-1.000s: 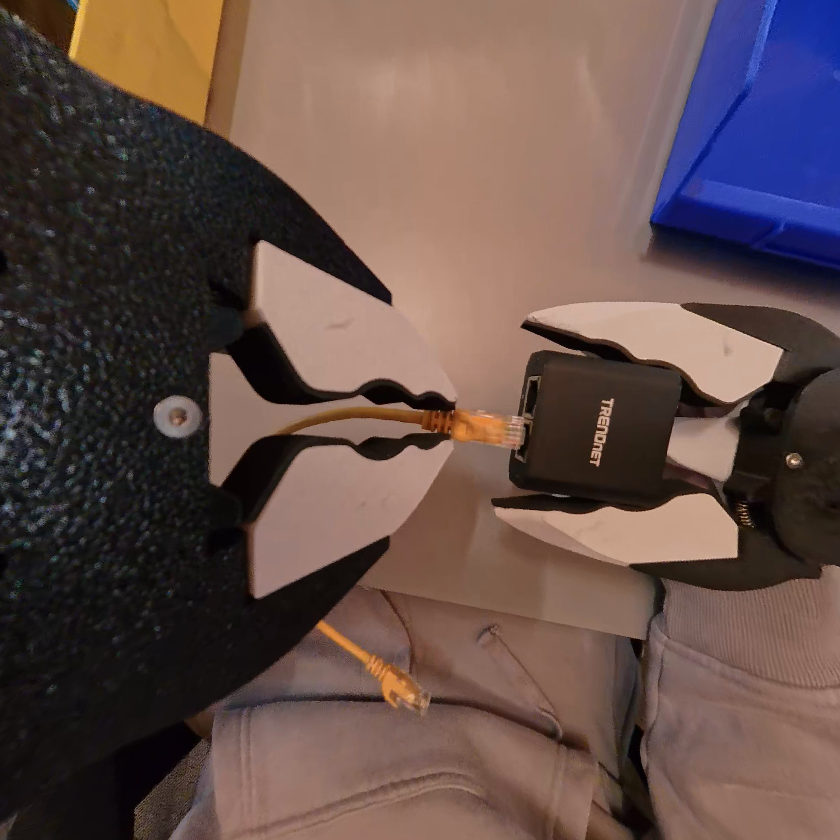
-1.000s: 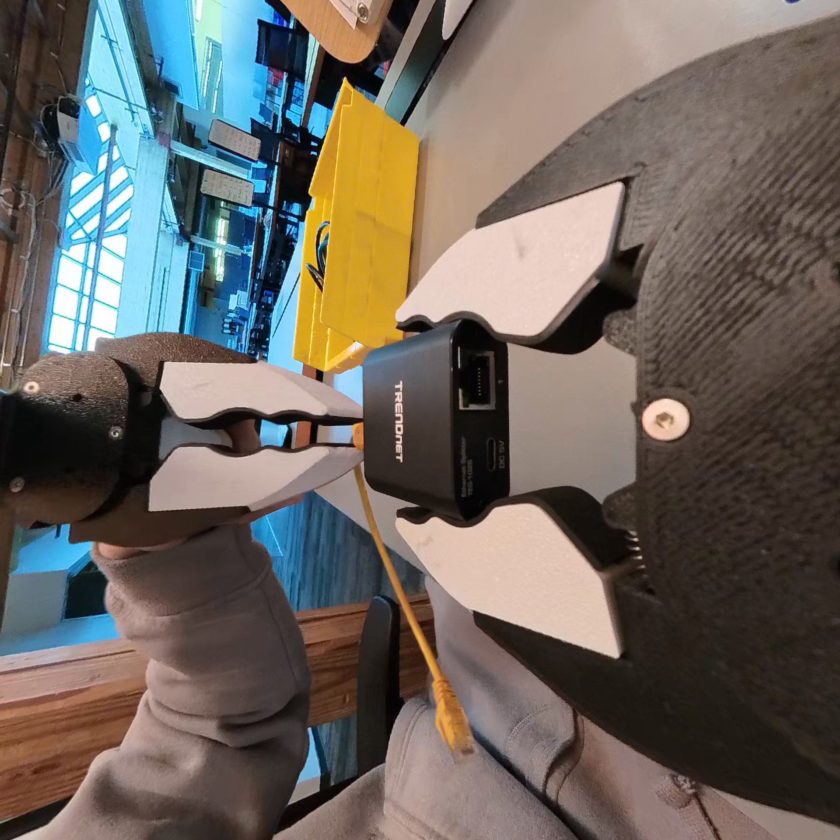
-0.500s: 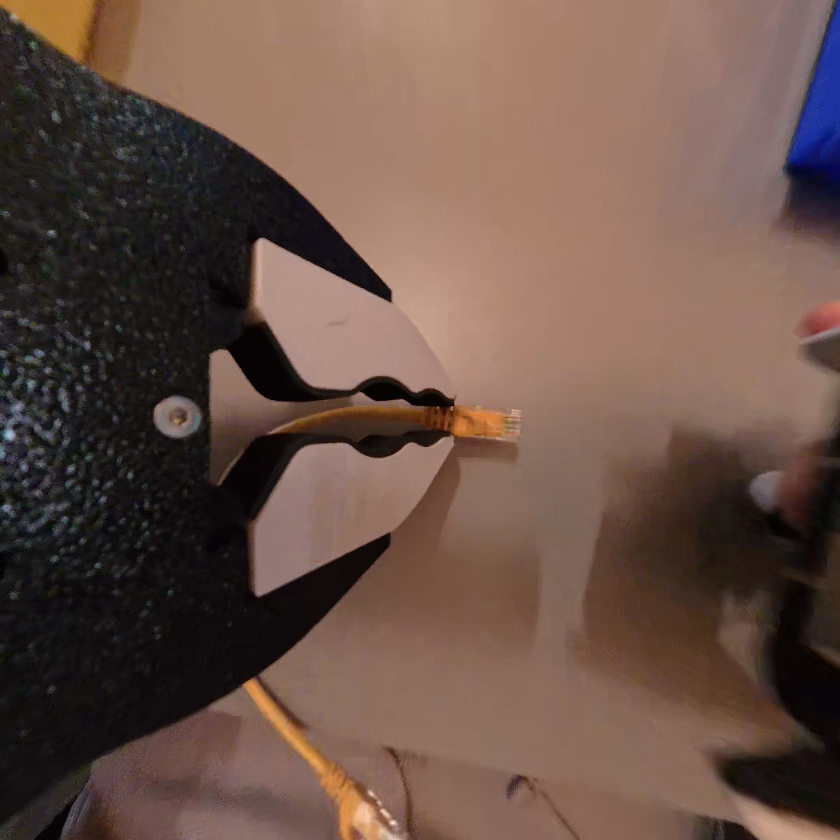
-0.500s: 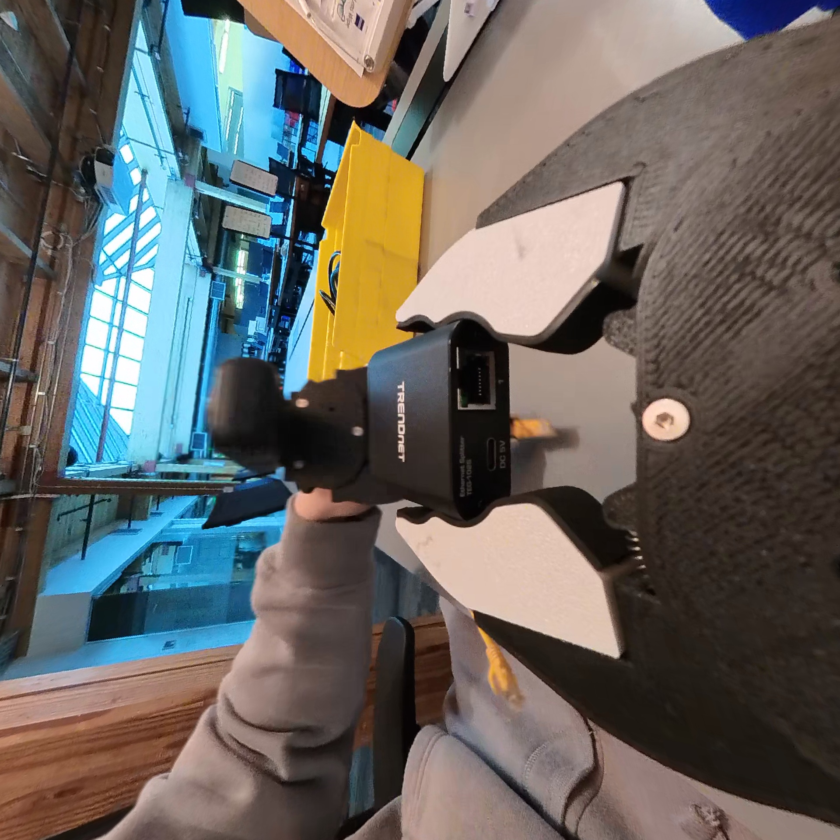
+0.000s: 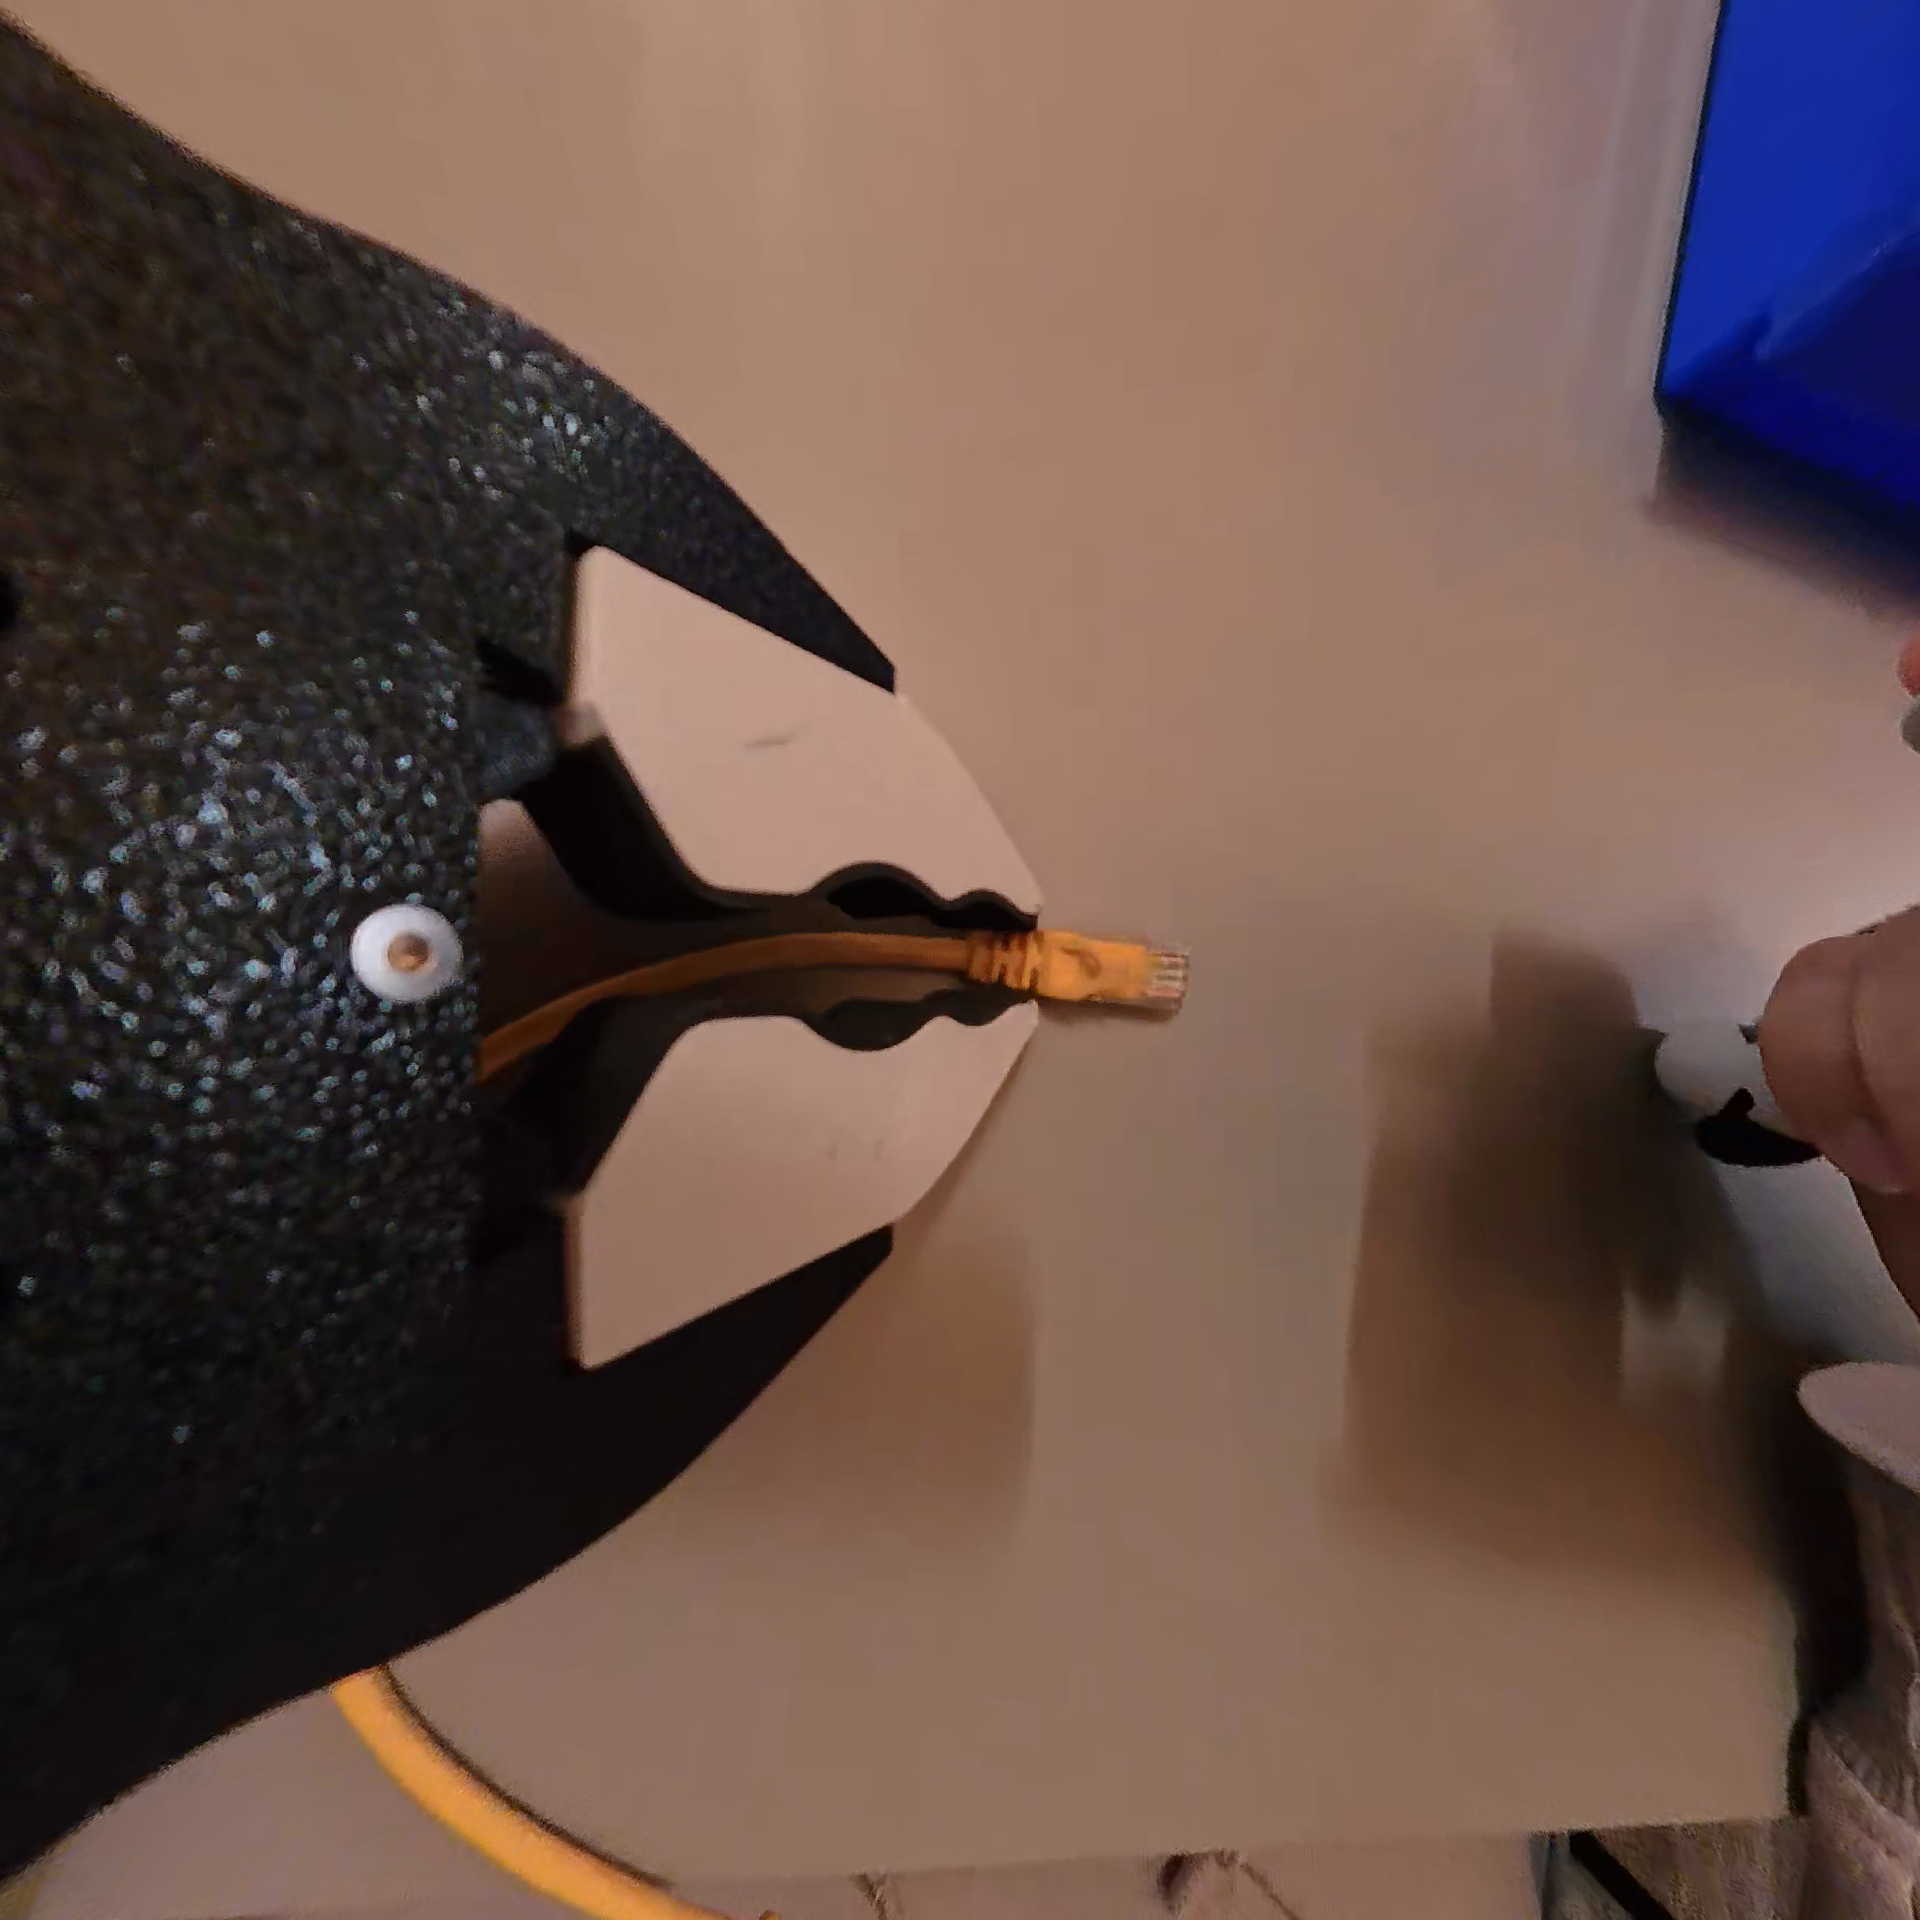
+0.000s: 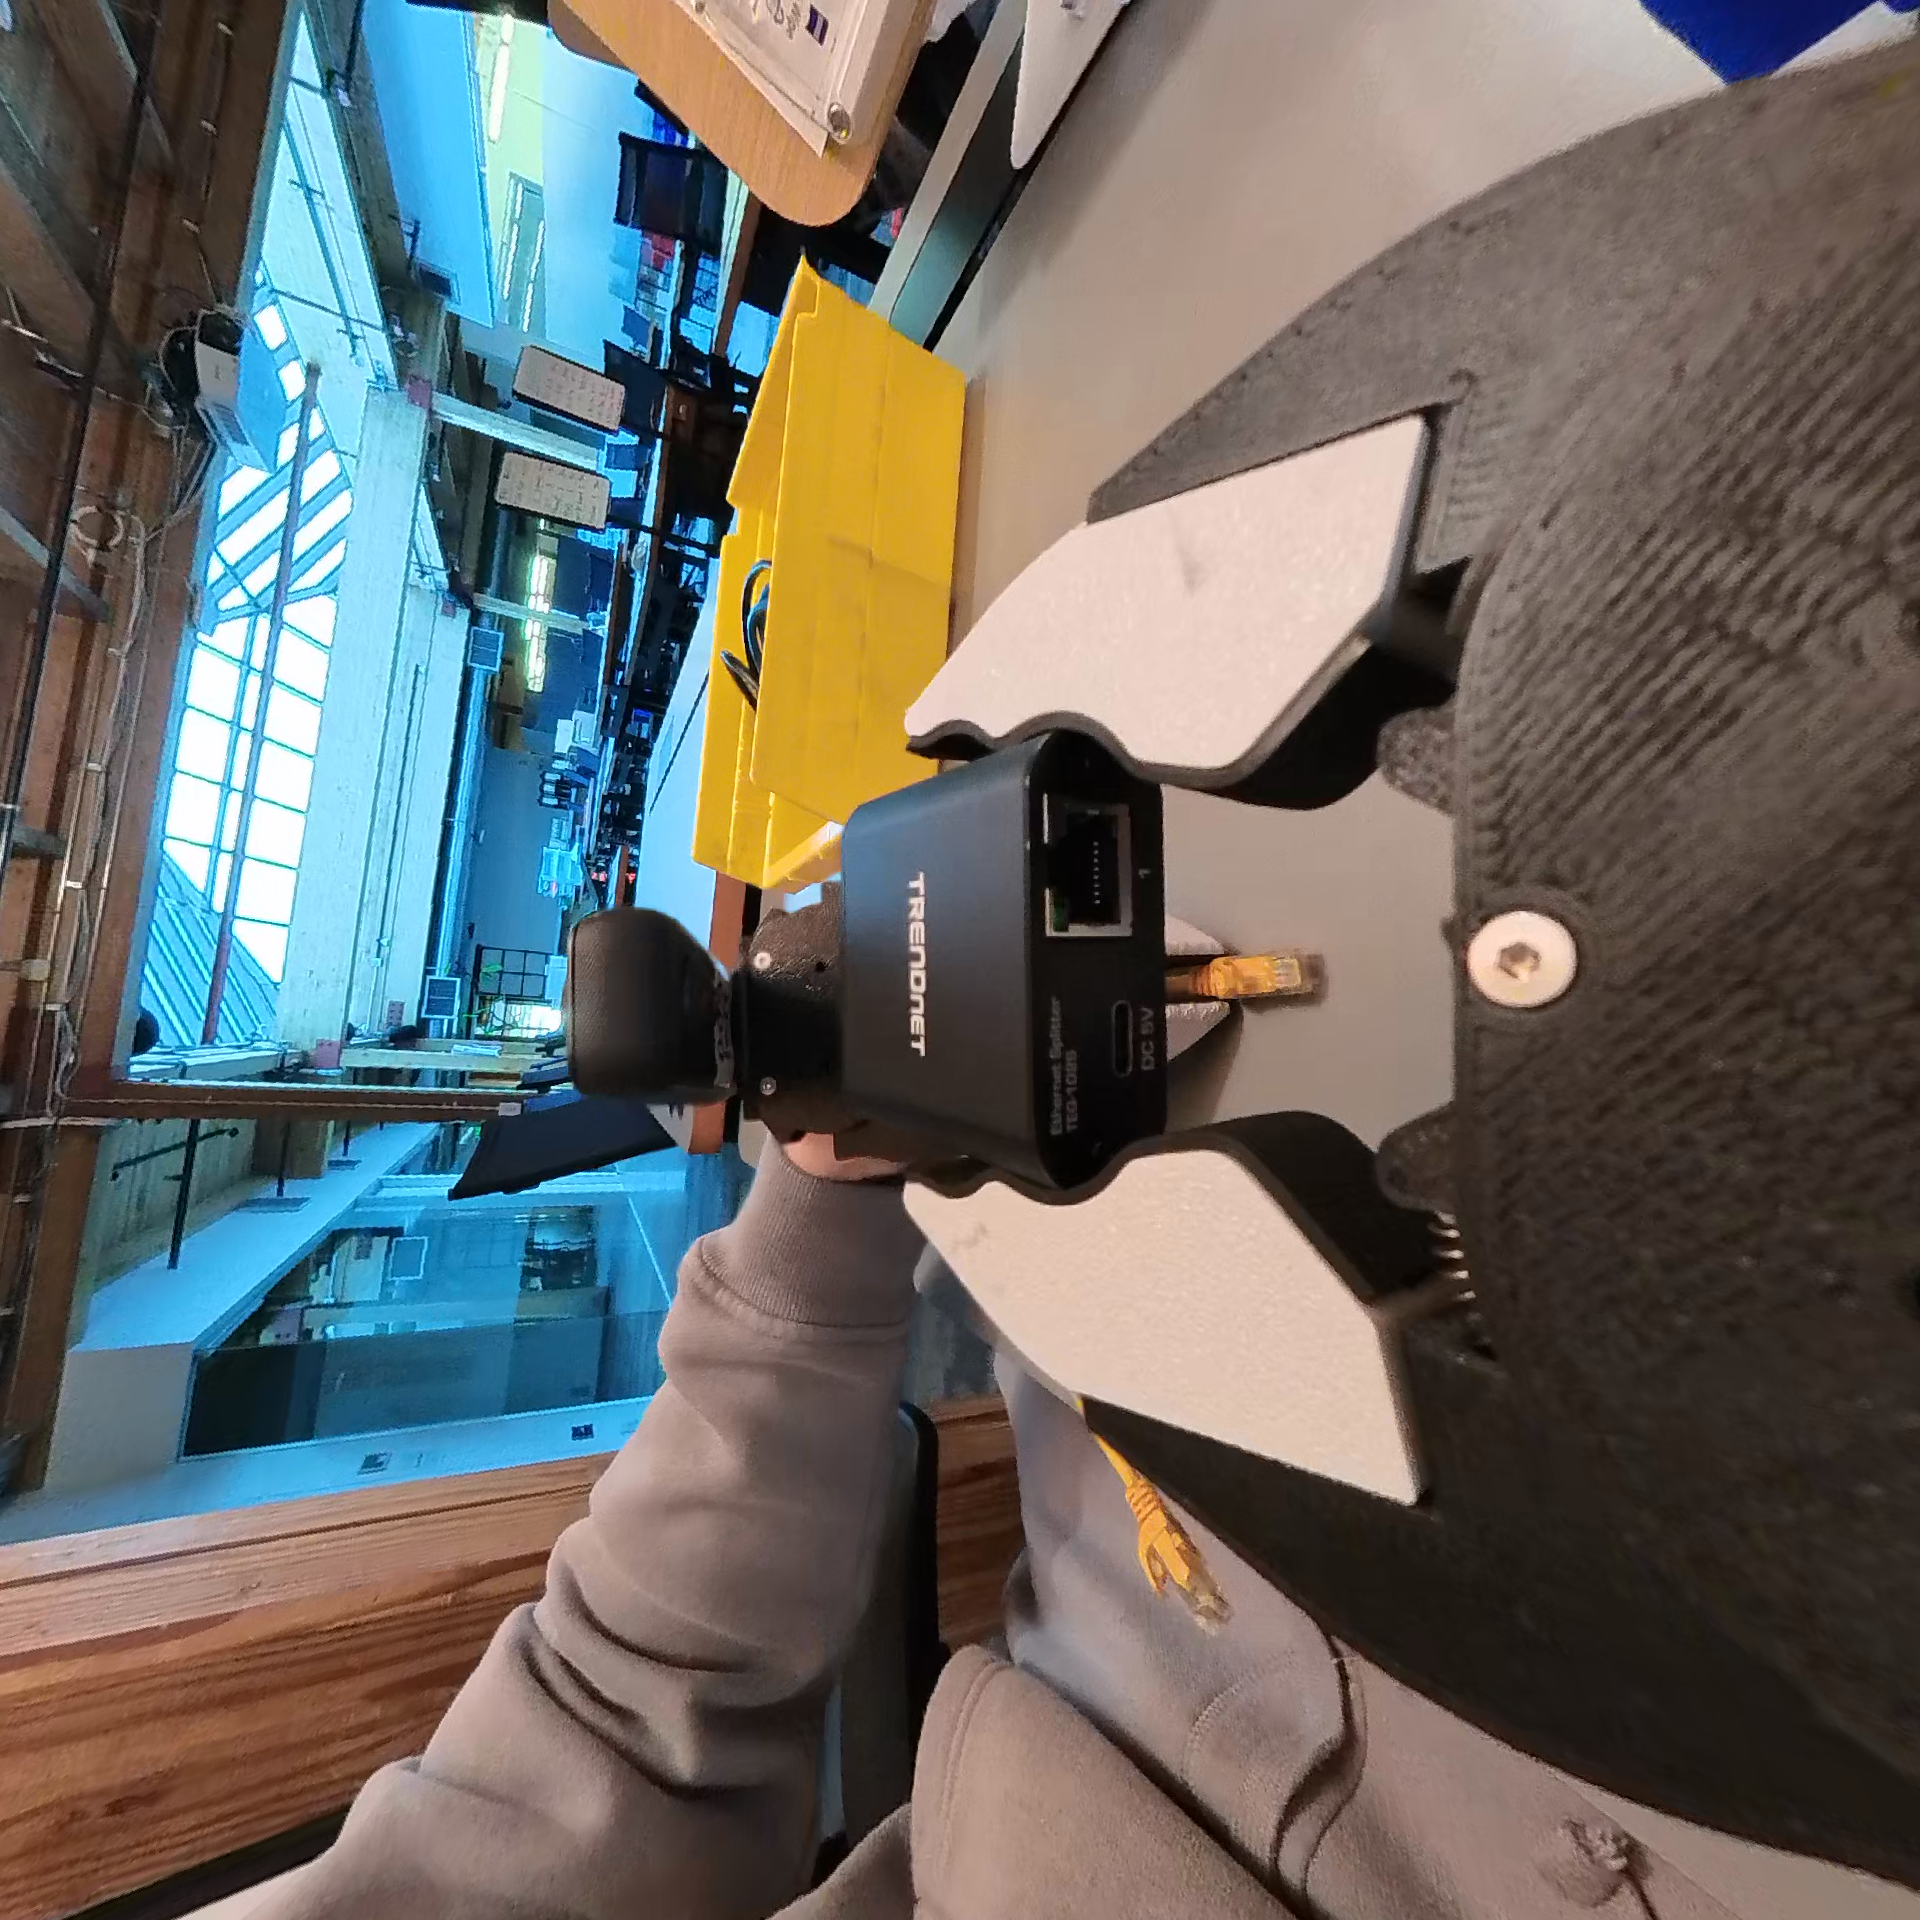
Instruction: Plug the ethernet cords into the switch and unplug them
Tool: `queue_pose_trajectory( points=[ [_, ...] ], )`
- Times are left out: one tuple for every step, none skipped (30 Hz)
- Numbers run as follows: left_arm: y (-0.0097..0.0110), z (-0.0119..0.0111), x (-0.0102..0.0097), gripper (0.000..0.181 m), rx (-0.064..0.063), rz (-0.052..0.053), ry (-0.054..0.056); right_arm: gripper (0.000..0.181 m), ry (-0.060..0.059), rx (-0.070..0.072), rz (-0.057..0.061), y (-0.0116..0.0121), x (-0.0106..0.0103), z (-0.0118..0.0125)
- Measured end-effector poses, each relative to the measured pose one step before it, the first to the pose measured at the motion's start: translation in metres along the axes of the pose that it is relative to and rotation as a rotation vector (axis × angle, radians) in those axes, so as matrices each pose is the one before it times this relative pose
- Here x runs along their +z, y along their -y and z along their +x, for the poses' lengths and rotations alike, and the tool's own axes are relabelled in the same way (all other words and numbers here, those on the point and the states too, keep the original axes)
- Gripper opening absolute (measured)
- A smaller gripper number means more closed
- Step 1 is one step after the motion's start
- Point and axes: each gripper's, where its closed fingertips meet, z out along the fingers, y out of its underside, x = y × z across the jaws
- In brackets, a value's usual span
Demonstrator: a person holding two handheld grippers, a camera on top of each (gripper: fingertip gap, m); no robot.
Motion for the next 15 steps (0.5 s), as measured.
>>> queue_pose_trajectory(
  points=[
    [-0.00016,-0.00044,-0.00032,0.009,-0.0008,-0.0109,0.0203,0.073,0.0021,-0.0027,-0.0050,-0.00063,0.00063,-0.00048],
    [-0.00006,0.00110,-0.00091,0.009,-0.0116,-0.0242,0.0078,0.074,0.0068,-0.0028,-0.0042,-0.00050,0.00047,-0.00108],
    [0.00102,0.00262,-0.00293,0.009,-0.0151,-0.0337,-0.0090,0.074,0.0027,-0.0025,-0.0032,-0.00034,0.00036,-0.00065],
    [0.00567,0.00037,-0.00625,0.009,-0.0123,-0.0159,0.0049,0.073,0.0011,-0.0024,-0.0018,-0.00024,0.00028,-0.00032],
    [0.01154,-0.00086,-0.01005,0.010,-0.0068,0.0129,0.0153,0.073,0.0048,-0.0034,-0.0003,0.00002,0.00007,-0.00100],
    [0.01392,0.00088,-0.01194,0.010,-0.0020,0.0183,-0.0004,0.073,0.0062,-0.0034,-0.0006,-0.00014,0.00009,-0.00106],
    [0.01302,0.00016,-0.01234,0.010,0.0095,0.0064,0.0069,0.073,0.0038,-0.0026,-0.0013,-0.00014,0.00014,-0.00075],
    [0.01014,-0.00025,-0.01096,0.010,0.0326,-0.0106,0.0134,0.073,0.0050,-0.0013,-0.0015,-0.00020,0.00026,-0.00082],
    [0.00639,0.00066,-0.00876,0.010,0.0404,-0.0278,0.0068,0.073,0.0063,-0.0014,-0.0017,-0.00014,0.00020,-0.00088],
    [0.00412,0.00037,-0.00619,0.010,0.0327,-0.0335,0.0068,0.073,0.0046,-0.0012,-0.0026,-0.00036,0.00027,-0.00072],
    [0.00340,0.00079,-0.00420,0.010,0.0286,-0.0277,0.0038,0.073,0.0019,0.0001,-0.0026,-0.00028,0.00027,-0.00023],
    [0.00239,0.00254,-0.00262,0.009,0.0258,-0.0245,-0.0110,0.073,0.0017,0.0006,-0.0025,-0.00029,0.00032,-0.00010],
    [0.00238,0.00116,-0.00169,0.009,0.0196,-0.0160,-0.0030,0.073,0.0017,-0.0002,-0.0017,-0.00025,0.00010,-0.00020],
    [0.00215,-0.00057,-0.00144,0.009,0.0127,-0.0078,0.0053,0.073,-0.0028,0.0002,0.0031,0.00035,-0.00023,0.00033],
    [0.00087,-0.00044,-0.00083,0.010,0.0045,-0.0084,-0.0002,0.073,-0.0026,0.0009,0.0025,0.00036,-0.00036,0.00043]
  ],
)
